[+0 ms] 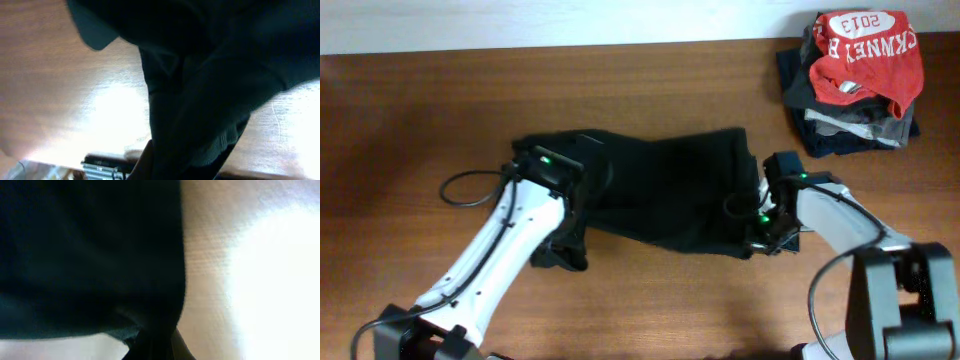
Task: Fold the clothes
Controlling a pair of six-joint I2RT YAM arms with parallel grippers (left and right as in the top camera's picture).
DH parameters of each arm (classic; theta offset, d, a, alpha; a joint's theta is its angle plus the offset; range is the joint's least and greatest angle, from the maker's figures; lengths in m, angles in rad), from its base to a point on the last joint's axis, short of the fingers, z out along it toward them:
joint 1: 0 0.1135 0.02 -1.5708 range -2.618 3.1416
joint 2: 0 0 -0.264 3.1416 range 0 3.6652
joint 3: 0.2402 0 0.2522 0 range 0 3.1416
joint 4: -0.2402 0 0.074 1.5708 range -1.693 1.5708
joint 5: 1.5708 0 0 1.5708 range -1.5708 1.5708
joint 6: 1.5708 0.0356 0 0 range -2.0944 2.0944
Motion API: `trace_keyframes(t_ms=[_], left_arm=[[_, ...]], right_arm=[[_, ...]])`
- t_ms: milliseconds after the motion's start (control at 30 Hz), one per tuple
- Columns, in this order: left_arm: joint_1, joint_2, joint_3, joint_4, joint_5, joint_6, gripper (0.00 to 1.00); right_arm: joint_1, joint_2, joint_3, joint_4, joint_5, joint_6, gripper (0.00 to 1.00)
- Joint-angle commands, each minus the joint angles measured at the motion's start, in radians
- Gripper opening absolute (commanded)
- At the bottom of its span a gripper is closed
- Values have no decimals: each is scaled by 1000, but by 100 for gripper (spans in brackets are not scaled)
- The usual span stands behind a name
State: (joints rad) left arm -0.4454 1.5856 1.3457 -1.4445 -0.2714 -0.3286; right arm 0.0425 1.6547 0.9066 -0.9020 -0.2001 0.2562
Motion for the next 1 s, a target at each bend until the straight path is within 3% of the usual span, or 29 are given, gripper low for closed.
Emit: trace_keyframes(t_ms=[0,267,633,967], left_arm=[[64,-16,81,-41,10,1,1],[95,-15,105,-17,9,21,1],[95,-5,97,356,-64,55,0],[96,170,95,529,-66,138,1]], right_arm=[[-47,-97,66,-76,3,-16,4],[-137,-164,179,-283,2,-97,4],[-139,-163,198,-94,2,-106,4],[-139,-105,198,32,2,-106,4]])
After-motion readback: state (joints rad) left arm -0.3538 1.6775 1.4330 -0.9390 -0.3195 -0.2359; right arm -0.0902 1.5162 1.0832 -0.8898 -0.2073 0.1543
